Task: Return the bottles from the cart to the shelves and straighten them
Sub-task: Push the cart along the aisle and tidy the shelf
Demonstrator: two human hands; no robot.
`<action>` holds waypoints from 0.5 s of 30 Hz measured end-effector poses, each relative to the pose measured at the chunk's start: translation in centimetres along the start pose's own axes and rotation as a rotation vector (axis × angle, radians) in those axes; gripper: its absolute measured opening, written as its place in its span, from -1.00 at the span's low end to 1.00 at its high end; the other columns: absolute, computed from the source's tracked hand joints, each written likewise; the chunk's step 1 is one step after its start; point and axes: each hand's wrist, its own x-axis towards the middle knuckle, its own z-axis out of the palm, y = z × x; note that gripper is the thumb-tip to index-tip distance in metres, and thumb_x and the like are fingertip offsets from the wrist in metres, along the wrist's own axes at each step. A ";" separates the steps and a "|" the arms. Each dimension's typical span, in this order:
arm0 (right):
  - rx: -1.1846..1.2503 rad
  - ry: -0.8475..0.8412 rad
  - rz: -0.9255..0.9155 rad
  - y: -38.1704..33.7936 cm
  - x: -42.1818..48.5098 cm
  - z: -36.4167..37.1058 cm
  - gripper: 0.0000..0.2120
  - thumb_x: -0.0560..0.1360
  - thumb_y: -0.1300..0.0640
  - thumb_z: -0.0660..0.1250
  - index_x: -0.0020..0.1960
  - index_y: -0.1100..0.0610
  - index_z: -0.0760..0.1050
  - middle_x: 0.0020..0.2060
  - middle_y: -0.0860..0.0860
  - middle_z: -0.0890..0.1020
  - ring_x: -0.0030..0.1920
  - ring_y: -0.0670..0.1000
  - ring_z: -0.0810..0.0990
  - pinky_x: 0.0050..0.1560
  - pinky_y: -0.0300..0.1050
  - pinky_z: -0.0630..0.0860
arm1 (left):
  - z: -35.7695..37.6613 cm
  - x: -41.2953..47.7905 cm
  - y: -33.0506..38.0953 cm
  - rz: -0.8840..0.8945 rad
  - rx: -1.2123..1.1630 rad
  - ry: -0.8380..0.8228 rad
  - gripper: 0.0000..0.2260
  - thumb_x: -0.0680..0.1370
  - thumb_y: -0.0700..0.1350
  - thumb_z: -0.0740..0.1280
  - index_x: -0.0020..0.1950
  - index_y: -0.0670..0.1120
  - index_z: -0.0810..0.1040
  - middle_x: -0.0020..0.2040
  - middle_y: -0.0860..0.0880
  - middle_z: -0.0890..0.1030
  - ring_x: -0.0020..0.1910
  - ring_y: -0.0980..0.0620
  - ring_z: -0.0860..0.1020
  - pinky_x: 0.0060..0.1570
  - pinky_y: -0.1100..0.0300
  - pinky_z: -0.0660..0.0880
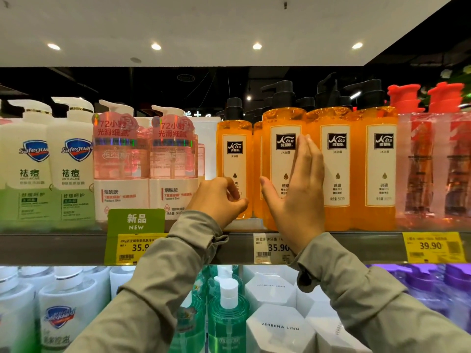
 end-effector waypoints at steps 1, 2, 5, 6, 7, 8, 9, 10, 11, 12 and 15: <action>-0.001 -0.003 0.002 0.0 0.0 0.0 -0.20 0.44 0.08 0.45 0.50 0.29 0.10 0.45 0.21 0.24 0.45 0.09 0.15 0.44 -0.09 0.14 | 0.0 0.0 0.1 -0.001 -0.002 -0.004 -0.86 0.46 -0.05 0.44 -0.17 -0.06 0.51 -0.27 -0.01 0.57 -0.23 -0.01 0.60 -0.08 0.01 0.60; 0.005 -0.007 0.008 -0.1 0.1 -0.1 -0.20 0.44 0.08 0.45 0.50 0.29 0.11 0.45 0.21 0.24 0.46 0.10 0.16 0.44 -0.11 0.13 | 0.0 -0.1 0.2 0.003 0.000 -0.006 -0.86 0.46 -0.05 0.44 -0.17 -0.05 0.51 -0.27 -0.01 0.58 -0.23 -0.01 0.60 -0.07 0.01 0.60; 0.027 -0.032 0.026 -0.4 0.2 -0.5 -0.19 0.43 0.07 0.46 0.50 0.28 0.10 0.46 0.20 0.23 0.47 0.11 0.16 0.44 -0.17 0.08 | -0.1 -0.3 0.5 0.035 0.002 0.007 -0.88 0.47 -0.07 0.43 -0.13 -0.06 0.51 -0.27 0.00 0.58 -0.24 0.01 0.59 -0.07 0.04 0.60; 0.030 -0.046 0.023 -0.4 0.3 -0.7 -0.18 0.43 0.06 0.46 0.50 0.27 0.10 0.46 0.19 0.22 0.47 0.10 0.14 0.44 -0.20 0.05 | -0.2 -0.4 0.6 0.050 -0.001 0.017 -0.88 0.47 -0.09 0.42 -0.10 -0.07 0.51 -0.27 0.01 0.57 -0.25 0.02 0.59 -0.09 0.06 0.60; 0.033 -0.063 0.017 -0.4 0.3 -0.9 -0.18 0.43 0.05 0.46 0.50 0.26 0.09 0.47 0.18 0.21 0.48 0.09 0.13 0.43 -0.25 0.01 | -0.3 -0.4 0.7 0.068 -0.002 0.031 -0.88 0.48 -0.10 0.42 -0.07 -0.09 0.52 -0.27 0.01 0.56 -0.26 0.03 0.58 -0.11 0.09 0.60; 0.038 -0.083 0.013 -0.4 0.4 -1.2 -0.18 0.43 0.05 0.45 0.51 0.26 0.09 0.47 0.17 0.21 0.48 0.08 0.13 0.41 -0.32 -0.03 | -0.4 -0.5 0.8 0.086 -0.001 0.047 -0.88 0.49 -0.11 0.41 -0.05 -0.11 0.53 -0.27 0.00 0.57 -0.27 0.03 0.58 -0.14 0.12 0.59; 0.047 -0.104 0.013 -0.4 0.5 -1.5 -0.19 0.44 0.04 0.45 0.50 0.25 0.10 0.47 0.16 0.21 0.47 0.07 0.13 0.39 -0.37 -0.05 | -0.5 -0.5 1.0 0.102 -0.005 0.066 -0.88 0.49 -0.12 0.40 -0.03 -0.13 0.54 -0.25 -0.02 0.57 -0.28 0.03 0.58 -0.17 0.15 0.58; 0.058 -0.121 0.016 -0.4 0.7 -1.8 -0.21 0.44 0.04 0.44 0.50 0.25 0.11 0.46 0.15 0.22 0.47 0.07 0.15 0.37 -0.39 -0.04 | -0.6 -0.6 1.2 0.113 -0.016 0.090 -0.88 0.50 -0.13 0.40 -0.02 -0.14 0.55 -0.24 -0.03 0.59 -0.28 0.04 0.58 -0.20 0.20 0.57; 0.071 -0.135 0.022 -0.4 0.9 -2.2 -0.23 0.45 0.03 0.44 0.49 0.24 0.14 0.44 0.15 0.24 0.46 0.07 0.18 0.38 -0.36 0.01 | -0.8 -0.6 1.4 0.119 -0.029 0.120 -0.89 0.50 -0.14 0.39 -0.02 -0.14 0.55 -0.22 -0.04 0.59 -0.29 0.07 0.56 -0.23 0.27 0.55; 0.085 -0.145 0.029 -0.5 1.1 -2.5 -0.26 0.45 0.02 0.43 0.48 0.24 0.16 0.42 0.15 0.27 0.44 0.07 0.21 0.40 -0.29 0.08 | -1.0 -0.7 1.7 0.122 -0.037 0.152 -0.90 0.51 -0.15 0.39 -0.02 -0.14 0.55 -0.21 -0.03 0.58 -0.31 0.12 0.54 -0.27 0.38 0.52; 0.124 -0.134 0.037 -0.6 1.1 -3.7 -0.33 0.45 0.02 0.44 0.43 0.24 0.25 0.33 0.15 0.37 0.35 0.09 0.31 0.37 -0.12 0.29 | -1.4 -1.2 2.7 0.144 -0.023 0.205 -0.93 0.51 -0.17 0.38 -0.03 -0.13 0.55 -0.17 0.01 0.57 -0.29 0.17 0.52 -0.35 0.54 0.43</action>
